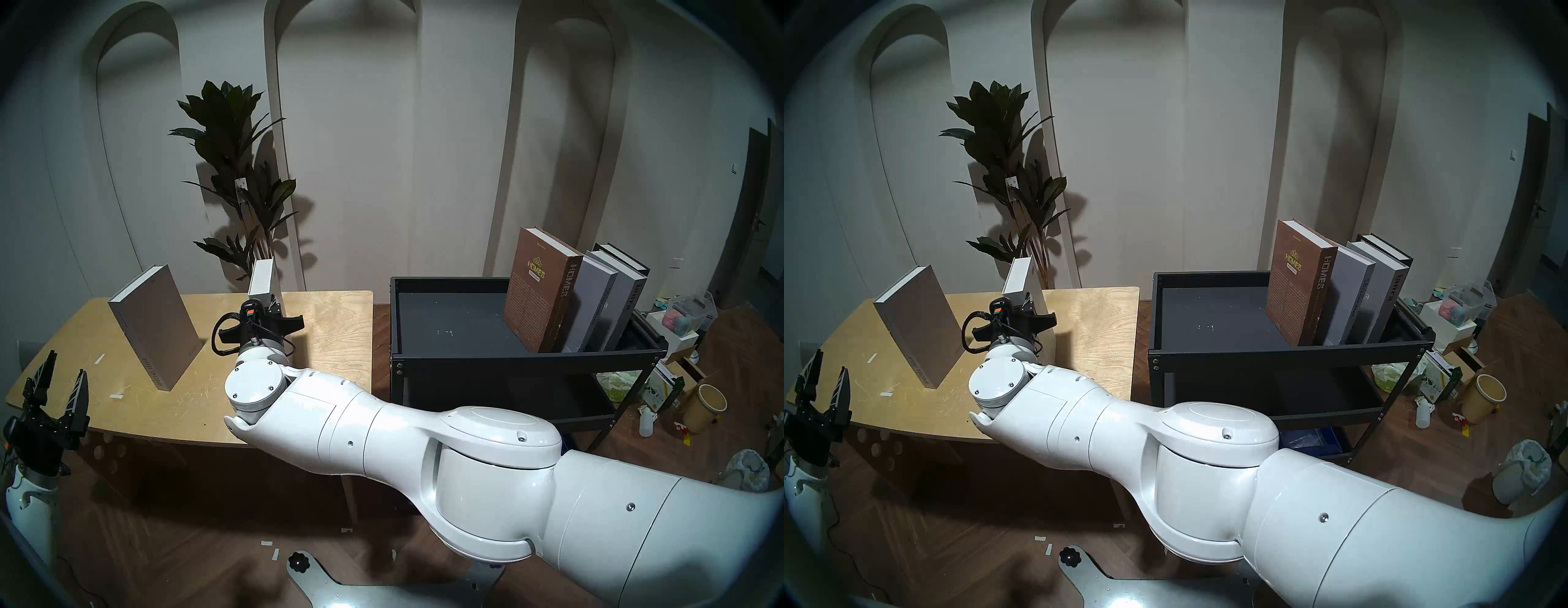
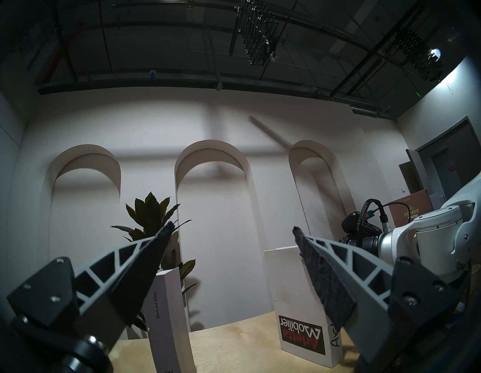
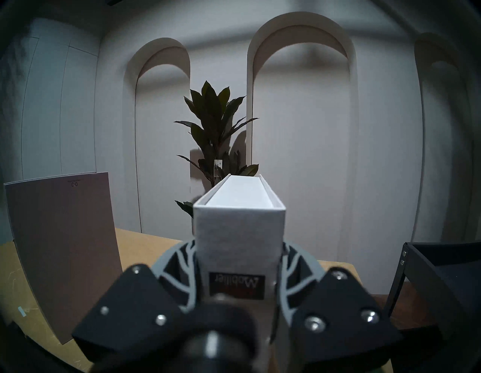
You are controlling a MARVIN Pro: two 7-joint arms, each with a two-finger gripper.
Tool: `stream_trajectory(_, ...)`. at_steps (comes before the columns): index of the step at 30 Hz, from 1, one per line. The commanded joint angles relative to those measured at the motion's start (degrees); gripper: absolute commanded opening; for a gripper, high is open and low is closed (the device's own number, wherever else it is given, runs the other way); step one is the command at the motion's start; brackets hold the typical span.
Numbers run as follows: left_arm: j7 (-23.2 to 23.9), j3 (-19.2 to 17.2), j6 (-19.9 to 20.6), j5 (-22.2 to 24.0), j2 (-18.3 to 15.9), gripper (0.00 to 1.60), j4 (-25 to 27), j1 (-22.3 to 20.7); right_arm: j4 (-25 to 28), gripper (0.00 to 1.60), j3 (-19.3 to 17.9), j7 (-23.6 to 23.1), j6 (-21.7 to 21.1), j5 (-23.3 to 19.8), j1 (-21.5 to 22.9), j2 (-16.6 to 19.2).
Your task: Move the books from the display table onto the shelf, standing them upright with spines facing out and tallest at one end
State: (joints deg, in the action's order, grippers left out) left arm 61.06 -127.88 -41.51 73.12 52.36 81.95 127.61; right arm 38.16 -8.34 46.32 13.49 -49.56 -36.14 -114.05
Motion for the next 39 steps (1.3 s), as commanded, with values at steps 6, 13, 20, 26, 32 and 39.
stream_trajectory(6,0.03,-0.55,-0.04,0.03,-0.34,1.60,0.18,-0.05,-1.14,0.00,-1.03,0.02,0.87,-1.03,2.92,-0.95)
stream_trajectory(13,0.05,-0.64,-0.01,0.03,-0.37,1.60,0.22,0.01,-1.30,0.00,-2.33,0.75,2.97,-1.39,6.09,-0.95)
stream_trajectory(20,0.05,-0.74,0.04,0.02,-0.38,1.60,0.31,0.13,-0.62,0.00,-3.30,5.30,7.96,0.92,9.19,-0.95)
stream_trajectory(26,0.03,-0.80,0.09,0.01,-0.40,1.60,0.38,0.22,2.65,0.00,-2.64,8.72,9.83,3.38,10.17,-0.35)
stream_trajectory(32,0.03,-0.79,0.08,0.02,-0.40,1.60,0.37,0.21,8.85,0.00,-2.94,11.11,9.05,5.10,12.15,4.23)
stream_trajectory(39,0.04,-0.69,0.03,0.03,-0.39,1.60,0.28,0.12,12.71,0.00,-6.87,8.03,3.24,3.03,16.76,10.00)
